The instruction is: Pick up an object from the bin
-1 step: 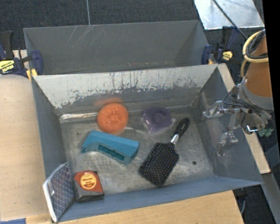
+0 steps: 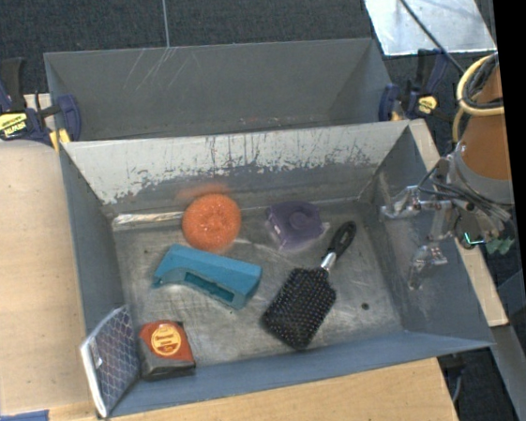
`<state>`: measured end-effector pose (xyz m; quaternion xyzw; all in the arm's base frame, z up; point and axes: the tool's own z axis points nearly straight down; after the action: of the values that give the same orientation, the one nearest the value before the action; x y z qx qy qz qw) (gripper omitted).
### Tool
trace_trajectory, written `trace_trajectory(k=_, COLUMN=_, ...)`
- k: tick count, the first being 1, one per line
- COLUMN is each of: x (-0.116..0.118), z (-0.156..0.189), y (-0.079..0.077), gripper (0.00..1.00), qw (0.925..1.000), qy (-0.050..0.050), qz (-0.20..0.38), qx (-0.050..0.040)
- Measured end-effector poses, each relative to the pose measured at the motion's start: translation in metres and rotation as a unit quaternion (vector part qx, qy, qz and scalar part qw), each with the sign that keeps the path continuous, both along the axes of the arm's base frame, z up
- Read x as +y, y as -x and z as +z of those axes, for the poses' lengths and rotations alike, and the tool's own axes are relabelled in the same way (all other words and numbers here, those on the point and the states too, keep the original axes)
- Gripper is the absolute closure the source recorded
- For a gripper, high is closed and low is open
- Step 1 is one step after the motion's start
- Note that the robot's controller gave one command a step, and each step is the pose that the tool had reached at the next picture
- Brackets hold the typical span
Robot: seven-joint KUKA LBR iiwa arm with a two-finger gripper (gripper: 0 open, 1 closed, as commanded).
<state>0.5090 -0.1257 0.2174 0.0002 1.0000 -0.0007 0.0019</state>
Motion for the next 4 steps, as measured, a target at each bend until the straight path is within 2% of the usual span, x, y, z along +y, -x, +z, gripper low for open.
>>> trace_trajectory(k=1, x=0.051, z=-0.052, y=0.012, gripper=0.00, qw=0.9999, qy=0.001, qz=0.015, qx=-0.0026)
trace_trajectory(k=2, x=0.047, z=-0.144, y=-0.064, gripper=1.00, qw=0.9918, qy=0.000, qz=0.128, qx=-0.0009)
trace_trajectory(k=4, x=0.047, z=-0.142, y=-0.064, gripper=1.00, qw=0.9918, qy=0.000, qz=0.127, qx=-0.0003)
